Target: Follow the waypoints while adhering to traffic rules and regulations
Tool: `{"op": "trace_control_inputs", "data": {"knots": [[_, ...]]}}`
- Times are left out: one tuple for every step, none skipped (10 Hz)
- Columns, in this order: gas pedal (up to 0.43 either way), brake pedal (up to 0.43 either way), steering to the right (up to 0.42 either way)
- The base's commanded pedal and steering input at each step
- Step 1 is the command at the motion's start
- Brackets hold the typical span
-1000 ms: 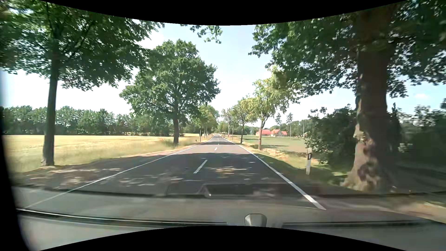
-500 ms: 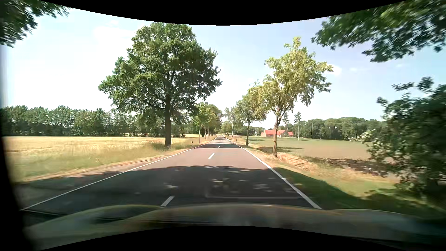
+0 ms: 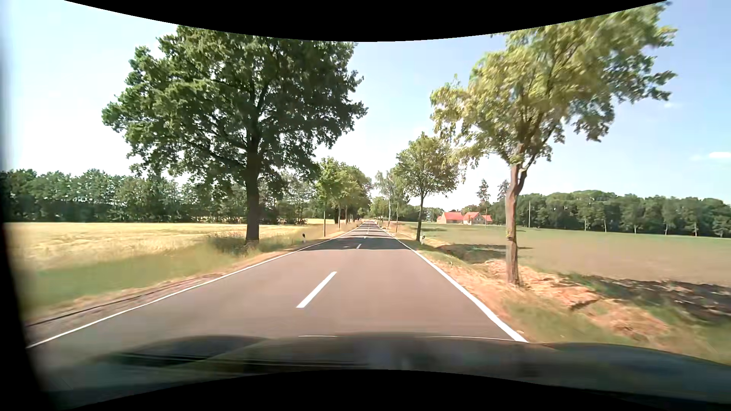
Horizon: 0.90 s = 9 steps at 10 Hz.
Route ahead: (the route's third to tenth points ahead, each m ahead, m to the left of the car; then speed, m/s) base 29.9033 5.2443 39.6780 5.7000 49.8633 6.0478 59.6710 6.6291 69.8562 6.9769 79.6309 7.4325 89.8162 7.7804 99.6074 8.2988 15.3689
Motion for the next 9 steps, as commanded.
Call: {"op": "trace_control_inputs", "data": {"knots": [[0.449,0.006,-0.014],[0.449,0.006,-0.012],[0.449,0.006,-0.009],[0.449,0.006,-0.007],[0.449,0.006,-0.005],[0.449,0.006,-0.004],[0.449,0.006,-0.004],[0.441,0.006,-0.004],[0.441,0.006,-0.004]]}}
